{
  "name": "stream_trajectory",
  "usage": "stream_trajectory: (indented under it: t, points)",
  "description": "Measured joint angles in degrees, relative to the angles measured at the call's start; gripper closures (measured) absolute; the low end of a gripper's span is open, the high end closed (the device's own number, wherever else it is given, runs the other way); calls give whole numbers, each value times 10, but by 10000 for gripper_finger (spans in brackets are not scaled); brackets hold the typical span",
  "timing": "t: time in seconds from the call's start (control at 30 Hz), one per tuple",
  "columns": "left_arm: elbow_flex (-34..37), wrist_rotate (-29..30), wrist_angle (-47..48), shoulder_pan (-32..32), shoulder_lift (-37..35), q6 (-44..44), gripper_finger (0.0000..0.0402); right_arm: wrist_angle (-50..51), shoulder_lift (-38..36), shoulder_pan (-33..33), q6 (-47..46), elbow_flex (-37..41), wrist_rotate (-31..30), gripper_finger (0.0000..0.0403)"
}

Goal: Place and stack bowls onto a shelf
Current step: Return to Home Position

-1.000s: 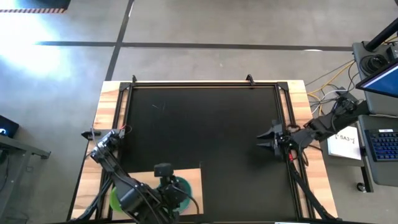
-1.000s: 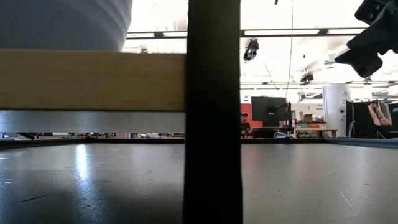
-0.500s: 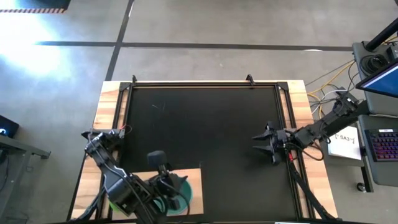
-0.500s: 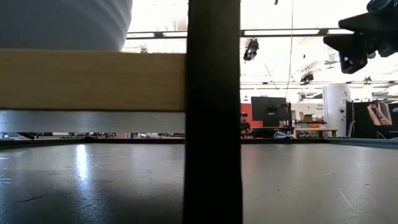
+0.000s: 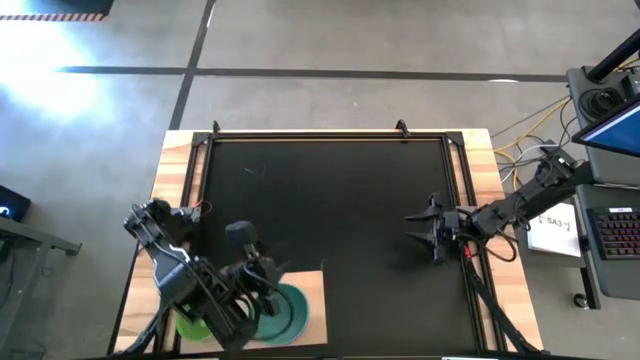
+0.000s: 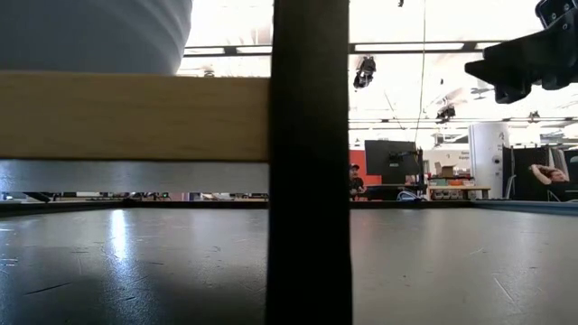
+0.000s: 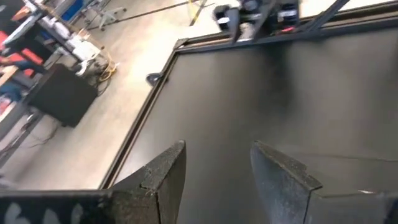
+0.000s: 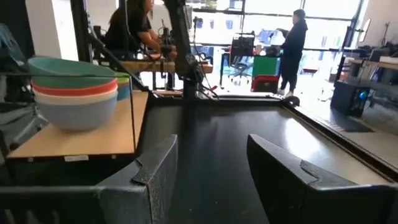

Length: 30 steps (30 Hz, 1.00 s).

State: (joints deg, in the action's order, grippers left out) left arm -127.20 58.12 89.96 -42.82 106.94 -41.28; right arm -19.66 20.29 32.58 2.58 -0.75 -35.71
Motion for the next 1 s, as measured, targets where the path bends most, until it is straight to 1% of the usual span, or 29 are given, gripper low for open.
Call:
stream_trajectory:
  t: [0.07,0.17,0.3,0.43,0.6,0.73,0.83,0.93,1.0]
  points:
    - [49,1,1,6,-29,-16,237,0,0,0,15,0,0,220]
    - [142,0,0,15,-73,-46,237,0,0,0,20,0,0,220]
    - [271,1,-9,27,-148,-109,237,-1,0,0,19,0,0,220]
    - [397,17,-48,26,-223,-149,237,-1,1,0,20,0,0,220]
    - [541,62,-134,26,-333,-153,237,-1,1,0,20,0,0,220]
    - [640,134,-212,26,-420,-150,237,-1,1,0,20,0,0,220]
    - [705,177,-276,27,-479,-148,237,-1,1,0,20,0,0,220]
    - [771,194,-319,27,-536,-154,237,-1,1,0,20,0,0,220]
    - [817,201,-364,26,-576,-154,237,-1,1,0,20,0,0,220]
